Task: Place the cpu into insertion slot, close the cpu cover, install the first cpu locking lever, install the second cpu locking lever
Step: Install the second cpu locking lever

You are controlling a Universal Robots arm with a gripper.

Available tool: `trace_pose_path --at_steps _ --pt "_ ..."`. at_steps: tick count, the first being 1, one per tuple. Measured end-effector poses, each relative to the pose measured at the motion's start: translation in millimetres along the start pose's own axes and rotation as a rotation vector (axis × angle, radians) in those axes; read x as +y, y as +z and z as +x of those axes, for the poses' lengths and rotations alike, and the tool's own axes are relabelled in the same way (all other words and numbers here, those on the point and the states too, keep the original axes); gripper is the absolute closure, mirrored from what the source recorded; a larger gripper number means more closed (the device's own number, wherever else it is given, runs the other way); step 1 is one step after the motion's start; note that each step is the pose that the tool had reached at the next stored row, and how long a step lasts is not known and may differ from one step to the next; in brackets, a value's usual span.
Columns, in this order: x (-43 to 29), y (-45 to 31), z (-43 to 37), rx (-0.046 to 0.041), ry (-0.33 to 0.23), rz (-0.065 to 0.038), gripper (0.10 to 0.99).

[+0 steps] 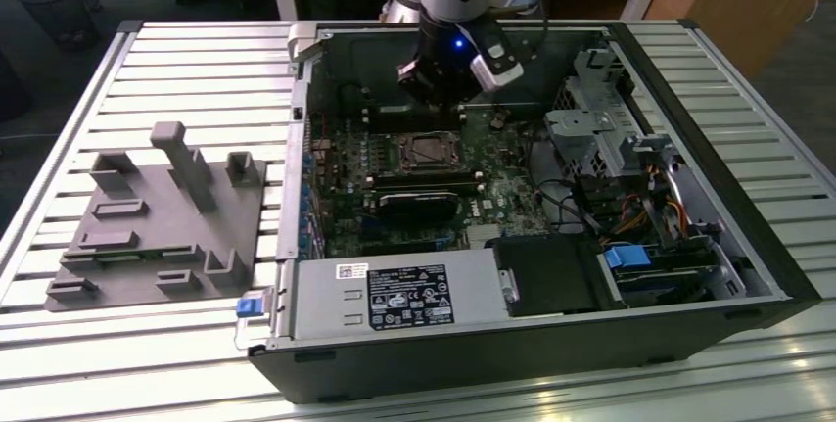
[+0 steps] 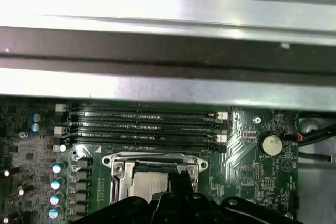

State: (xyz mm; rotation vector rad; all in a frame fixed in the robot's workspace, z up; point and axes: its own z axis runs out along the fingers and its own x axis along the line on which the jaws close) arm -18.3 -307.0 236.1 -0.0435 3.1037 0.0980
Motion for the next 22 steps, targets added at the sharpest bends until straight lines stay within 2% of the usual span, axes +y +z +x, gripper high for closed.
trace_pose_path --at_steps 8,11,19,22 --pt "-19.4 -1.2 1.1 0.0002 0.000 0.000 0.980" --pt "-25.0 -1.5 1.3 0.0042 0.000 0.000 0.980" --pt "-39.7 -2.2 1.6 0.0087 0.001 0.000 0.980" --pt "-47.3 -2.1 1.8 0.0090 0.001 -0.002 0.980"
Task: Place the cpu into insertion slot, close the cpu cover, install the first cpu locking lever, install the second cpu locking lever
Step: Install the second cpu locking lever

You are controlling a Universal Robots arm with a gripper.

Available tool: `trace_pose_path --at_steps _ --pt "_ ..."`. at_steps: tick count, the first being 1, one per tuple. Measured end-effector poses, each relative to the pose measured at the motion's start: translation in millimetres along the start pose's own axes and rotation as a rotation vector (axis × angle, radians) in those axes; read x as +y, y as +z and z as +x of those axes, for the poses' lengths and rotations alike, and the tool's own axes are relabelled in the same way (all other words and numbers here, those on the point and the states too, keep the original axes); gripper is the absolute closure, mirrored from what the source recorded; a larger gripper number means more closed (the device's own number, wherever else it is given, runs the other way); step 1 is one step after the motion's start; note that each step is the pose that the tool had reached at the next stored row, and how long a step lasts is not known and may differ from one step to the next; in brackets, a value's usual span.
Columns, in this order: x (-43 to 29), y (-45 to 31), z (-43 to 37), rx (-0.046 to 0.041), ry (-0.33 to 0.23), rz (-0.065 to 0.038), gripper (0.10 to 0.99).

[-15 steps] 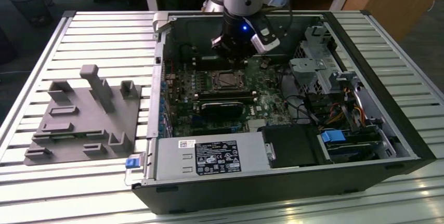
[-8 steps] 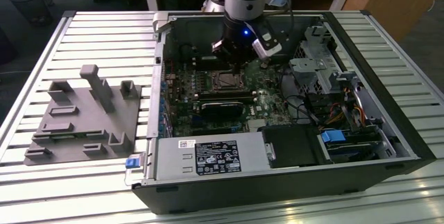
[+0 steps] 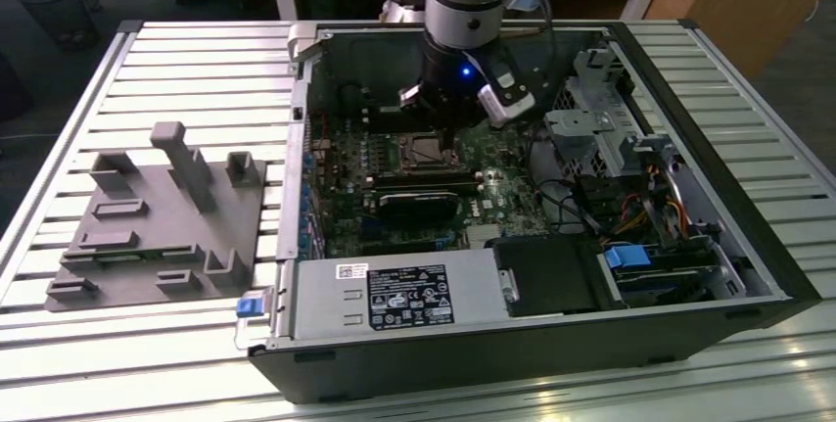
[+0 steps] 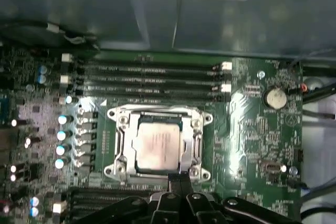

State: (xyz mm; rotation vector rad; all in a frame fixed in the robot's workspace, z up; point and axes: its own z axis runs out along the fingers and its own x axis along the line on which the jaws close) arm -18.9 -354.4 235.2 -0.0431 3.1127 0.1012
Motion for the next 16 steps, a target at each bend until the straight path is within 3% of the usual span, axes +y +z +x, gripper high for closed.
trace_pose_path --at_steps 8,16 --pt "-13.4 0.3 1.1 -0.0001 0.000 -0.001 0.980" --pt "-14.3 1.8 18.5 0.0001 0.000 -0.001 0.980"
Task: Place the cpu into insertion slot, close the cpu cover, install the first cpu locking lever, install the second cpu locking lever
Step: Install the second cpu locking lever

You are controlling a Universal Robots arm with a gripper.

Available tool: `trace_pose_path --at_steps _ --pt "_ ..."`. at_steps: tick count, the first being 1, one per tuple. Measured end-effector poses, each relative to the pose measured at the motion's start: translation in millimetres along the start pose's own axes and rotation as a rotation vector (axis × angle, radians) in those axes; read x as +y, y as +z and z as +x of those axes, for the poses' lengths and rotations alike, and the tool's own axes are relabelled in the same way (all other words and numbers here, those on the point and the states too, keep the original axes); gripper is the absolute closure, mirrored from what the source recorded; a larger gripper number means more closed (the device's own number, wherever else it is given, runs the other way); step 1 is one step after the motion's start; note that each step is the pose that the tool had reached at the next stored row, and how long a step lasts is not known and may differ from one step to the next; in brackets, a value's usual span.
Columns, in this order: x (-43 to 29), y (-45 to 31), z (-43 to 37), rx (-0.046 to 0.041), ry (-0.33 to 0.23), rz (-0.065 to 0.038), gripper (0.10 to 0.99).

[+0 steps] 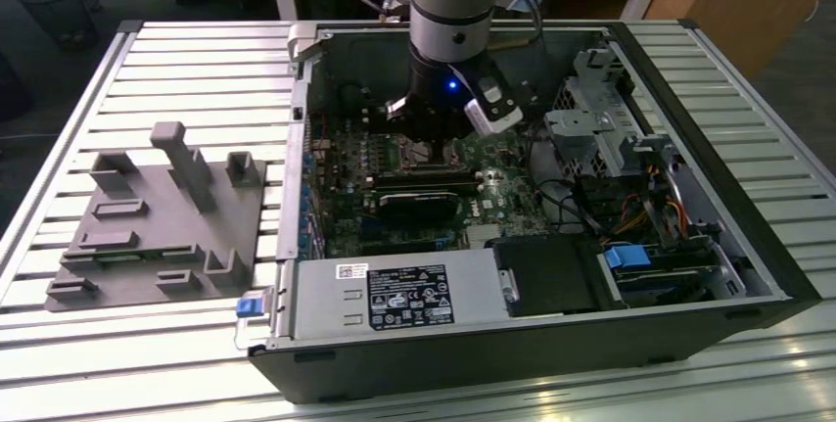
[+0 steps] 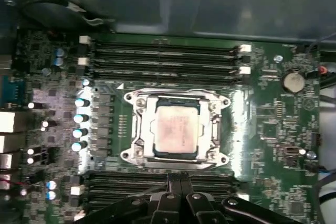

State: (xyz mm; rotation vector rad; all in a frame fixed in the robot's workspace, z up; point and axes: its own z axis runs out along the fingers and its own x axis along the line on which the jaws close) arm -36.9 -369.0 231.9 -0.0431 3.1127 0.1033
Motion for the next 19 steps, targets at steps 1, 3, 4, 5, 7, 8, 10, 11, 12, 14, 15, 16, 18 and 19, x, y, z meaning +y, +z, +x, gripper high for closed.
trace_pose_path --at_steps 1,3,4,5,7,8,10,11,12,14,15,16,18,19 --pt "0.0 0.7 1.1 0.0006 0.000 0.000 0.980" --pt "-0.1 2.7 2.8 0.0037 0.000 0.000 0.980" --pt "-0.2 3.9 3.2 0.0053 0.000 0.000 0.980" --pt "-0.7 4.7 3.2 0.0067 0.000 0.000 0.980" --pt "-3.3 5.3 3.6 0.0071 0.001 -0.009 0.980" --pt "-4.4 5.5 3.9 0.0067 0.001 -0.018 0.980" --pt "-6.1 5.5 4.9 0.0064 0.001 -0.036 0.980" --pt "-6.8 5.5 5.9 0.0062 0.002 -0.042 0.980" --pt "-7.6 5.6 7.3 0.0060 0.002 -0.048 0.980" --pt "-8.8 6.2 10.4 0.0059 0.002 -0.055 0.980" --pt "-9.1 7.0 11.4 0.0057 0.002 -0.056 0.980" --pt "-9.3 8.2 12.1 0.0056 0.002 -0.056 0.980" --pt "-9.5 10.2 13.2 0.0058 0.002 -0.057 0.980" --pt "-9.6 11.5 13.7 0.0059 0.002 -0.058 0.980"
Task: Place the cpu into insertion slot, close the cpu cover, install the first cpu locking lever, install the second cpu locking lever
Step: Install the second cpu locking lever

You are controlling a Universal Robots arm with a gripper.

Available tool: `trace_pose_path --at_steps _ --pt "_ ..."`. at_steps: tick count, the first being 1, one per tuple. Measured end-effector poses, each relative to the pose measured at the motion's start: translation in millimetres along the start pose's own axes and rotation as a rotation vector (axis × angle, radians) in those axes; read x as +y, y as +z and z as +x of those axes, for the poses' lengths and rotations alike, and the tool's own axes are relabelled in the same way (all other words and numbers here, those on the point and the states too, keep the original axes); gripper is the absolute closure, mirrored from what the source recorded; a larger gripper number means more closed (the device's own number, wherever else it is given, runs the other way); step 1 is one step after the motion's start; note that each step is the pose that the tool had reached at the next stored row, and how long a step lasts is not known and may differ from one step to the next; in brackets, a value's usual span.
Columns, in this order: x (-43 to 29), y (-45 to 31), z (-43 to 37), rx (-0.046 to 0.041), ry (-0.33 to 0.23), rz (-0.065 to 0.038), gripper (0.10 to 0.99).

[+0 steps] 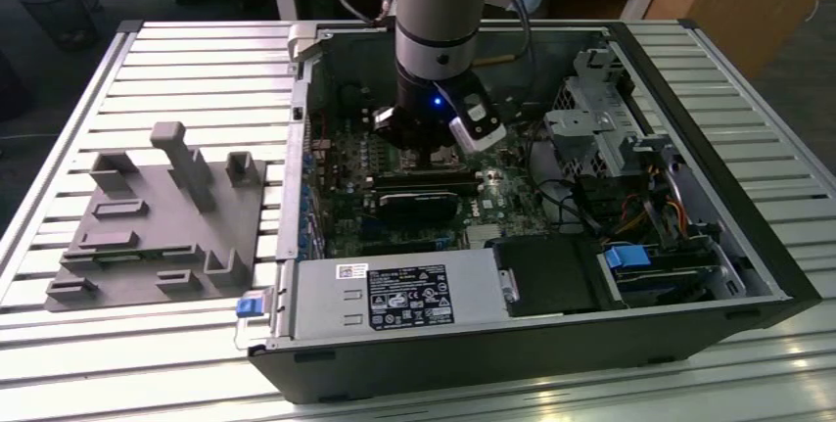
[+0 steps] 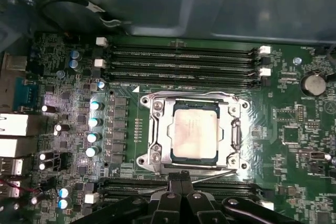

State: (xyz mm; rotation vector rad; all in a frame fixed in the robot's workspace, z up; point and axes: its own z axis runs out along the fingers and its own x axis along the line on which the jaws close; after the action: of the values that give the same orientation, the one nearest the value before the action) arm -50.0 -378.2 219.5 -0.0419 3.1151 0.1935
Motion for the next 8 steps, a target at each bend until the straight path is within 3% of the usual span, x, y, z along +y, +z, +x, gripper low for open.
trace_pose_path --at_steps 5,8 --pt "-1.0 7.4 1.8 0.0003 0.000 0.000 0.980" --pt "-6.1 8.3 3.5 0.0000 0.000 -0.007 0.980"
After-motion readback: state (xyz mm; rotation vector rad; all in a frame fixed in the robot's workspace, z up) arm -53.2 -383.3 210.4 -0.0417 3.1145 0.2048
